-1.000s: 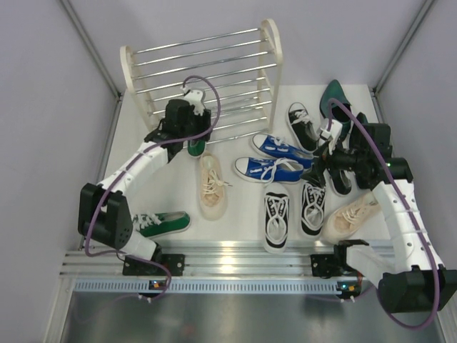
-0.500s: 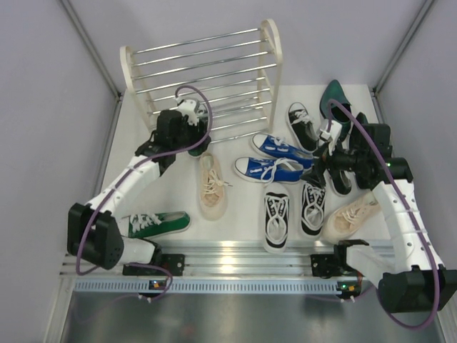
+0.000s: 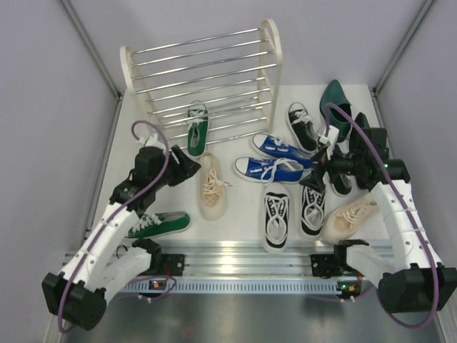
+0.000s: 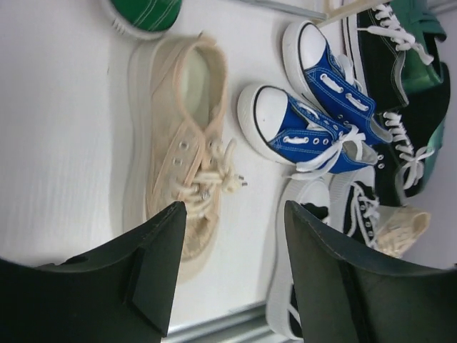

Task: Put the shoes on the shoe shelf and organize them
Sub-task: Pick up the shoe.

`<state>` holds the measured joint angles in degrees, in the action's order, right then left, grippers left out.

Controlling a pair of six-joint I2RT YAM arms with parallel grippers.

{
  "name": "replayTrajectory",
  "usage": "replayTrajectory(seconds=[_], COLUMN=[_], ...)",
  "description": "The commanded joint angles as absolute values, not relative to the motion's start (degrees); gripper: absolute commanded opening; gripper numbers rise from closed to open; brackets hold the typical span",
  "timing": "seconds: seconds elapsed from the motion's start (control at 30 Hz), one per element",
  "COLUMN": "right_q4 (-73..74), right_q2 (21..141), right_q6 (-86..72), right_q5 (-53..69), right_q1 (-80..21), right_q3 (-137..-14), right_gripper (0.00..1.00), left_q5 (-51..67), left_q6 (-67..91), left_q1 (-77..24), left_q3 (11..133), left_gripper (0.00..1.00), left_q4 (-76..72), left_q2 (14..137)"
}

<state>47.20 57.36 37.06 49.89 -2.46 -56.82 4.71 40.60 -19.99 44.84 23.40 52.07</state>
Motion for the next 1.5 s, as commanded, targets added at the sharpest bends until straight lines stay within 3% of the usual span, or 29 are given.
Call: replayTrajectory(seconds=[0.0,0.1,0.2,0.23,0.57,1.0,1.13,1.17,1.23,1.27,1.37,1.43,1.47], right_q4=[46.06,45.79,45.44,45.18,42.80,44.03,44.12,44.12,44.21,44.30,44.56,44.65,44.65], right_q2=[56.95,57.57,58.09,58.27,58.97,56.95,56.51,56.25,56.25,56.16,56.16,56.16,56.25], right_q6=[38.14,38.14,38.14,38.06,36.21,36.91,36.83,36.83,36.83,36.83,37.00,37.09,37.09], right_q5=[52.21,51.68,51.50,51.59,51.59,51.59,51.86,51.86,51.77,51.77,51.86,51.86,51.94], right_q1=[-2.72,-3.43,-4.04,-4.13,-5.89,-5.98,-5.98,-6.06,-5.98,-5.98,-5.98,-5.98,-5.98], right_q3=[-56.34,-56.16,-55.90,-55.81,-55.37,-54.58,-54.32,-54.23,-54.05,-53.97,-54.05,-54.14,-54.14], right_gripper=[0.99,0.99,0.99,0.99,0.99,0.99,0.99,0.99,0.99,0.99,0.99,0.99,0.99], left_q5=[0.71,-4.38,-7.11,-6.95,-0.79,-11.42,-12.48,-12.39,-12.22,-12.13,-12.74,-13.70,-13.80], left_q6=[66.46,77.58,85.68,86.74,91.58,87.72,85.26,84.82,83.50,82.71,78.77,72.64,69.99], left_q1=[-19.78,-19.78,-19.78,-19.69,-19.78,-19.16,-18.81,-18.63,-18.55,-18.46,-18.46,-18.46,-18.46], left_q3=[39.74,38.58,41.74,42.71,47.82,38.50,35.96,35.25,32.71,31.83,29.54,29.09,29.18], left_gripper=[0.63,0.68,0.94,0.96,0.95,0.72,0.60,0.52,0.44,0.28,0.16,0.01,0.00], left_q4=[32.85,43.74,56.37,58.51,74.01,54.87,49.93,49.05,46.15,45.10,41.58,39.39,38.59], left_q2=[43.00,34.92,33.05,33.57,43.94,56.58,59.67,60.03,60.29,59.68,57.84,54.77,52.23])
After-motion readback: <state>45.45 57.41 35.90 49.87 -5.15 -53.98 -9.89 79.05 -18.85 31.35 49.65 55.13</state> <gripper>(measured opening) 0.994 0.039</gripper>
